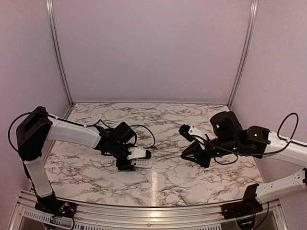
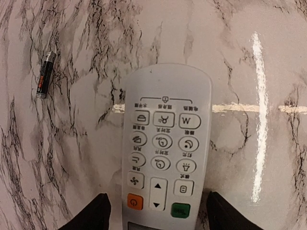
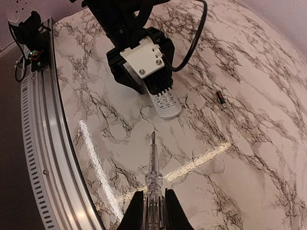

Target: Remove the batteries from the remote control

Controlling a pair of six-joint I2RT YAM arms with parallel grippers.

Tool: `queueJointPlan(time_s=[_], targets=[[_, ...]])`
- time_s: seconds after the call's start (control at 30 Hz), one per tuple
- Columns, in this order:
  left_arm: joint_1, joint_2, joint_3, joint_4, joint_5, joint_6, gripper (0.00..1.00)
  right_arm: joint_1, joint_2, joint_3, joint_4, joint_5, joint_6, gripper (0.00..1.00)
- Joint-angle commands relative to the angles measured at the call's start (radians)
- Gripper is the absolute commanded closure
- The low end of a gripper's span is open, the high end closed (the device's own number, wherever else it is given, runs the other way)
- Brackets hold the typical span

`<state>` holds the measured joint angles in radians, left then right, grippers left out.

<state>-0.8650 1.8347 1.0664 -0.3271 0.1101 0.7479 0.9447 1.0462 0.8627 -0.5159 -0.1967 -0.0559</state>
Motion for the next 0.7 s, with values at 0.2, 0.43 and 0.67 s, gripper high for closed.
queueJointPlan(time_s=[0.2, 0.43, 0.67], targets=[[0.026, 0.079, 0.058, -0.128, 0.104, 0.02, 0.34, 0.009, 0.029, 0.06, -0.025, -0.003, 0.001, 1.0], [0.029, 0.086, 0.082, -0.256, 0.265, 0.005, 0.59, 0.01, 0.035, 0.065, -0.022, -0.004, 0.0, 1.0], [0.029, 0.06, 0.085, -0.288, 0.404, -0.082, 0.74, 0.01, 0.035, 0.061, -0.007, 0.003, 0.013, 1.0]])
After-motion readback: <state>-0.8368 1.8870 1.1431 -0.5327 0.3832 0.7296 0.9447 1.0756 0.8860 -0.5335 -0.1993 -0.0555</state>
